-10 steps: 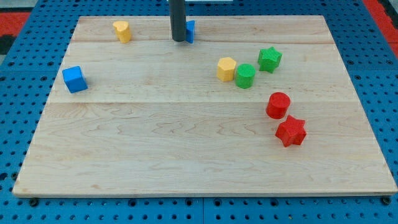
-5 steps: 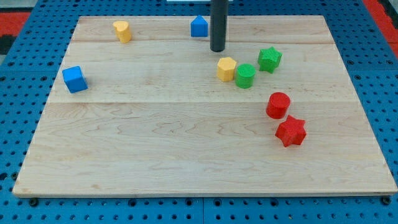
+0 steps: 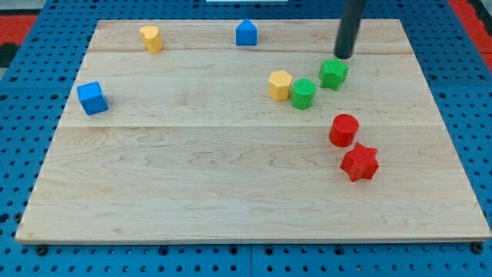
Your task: Slide the green star towards the top right
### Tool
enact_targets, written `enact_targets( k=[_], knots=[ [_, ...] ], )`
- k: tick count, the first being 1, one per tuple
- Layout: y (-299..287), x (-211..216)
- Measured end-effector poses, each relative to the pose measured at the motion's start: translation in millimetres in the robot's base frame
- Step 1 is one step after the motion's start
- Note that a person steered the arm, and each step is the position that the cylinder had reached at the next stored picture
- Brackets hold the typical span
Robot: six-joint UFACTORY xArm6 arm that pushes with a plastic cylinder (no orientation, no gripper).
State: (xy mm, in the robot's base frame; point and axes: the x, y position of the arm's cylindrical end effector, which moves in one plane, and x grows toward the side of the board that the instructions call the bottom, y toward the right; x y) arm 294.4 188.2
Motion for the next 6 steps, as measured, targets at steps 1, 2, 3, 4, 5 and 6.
enact_targets(
  k=[1, 2, 3, 4, 5, 6],
  knots=[
    [33, 86],
    [-29, 91],
    [-41, 65],
    [-47, 35],
    [-34, 6],
    [-18, 32]
  ],
)
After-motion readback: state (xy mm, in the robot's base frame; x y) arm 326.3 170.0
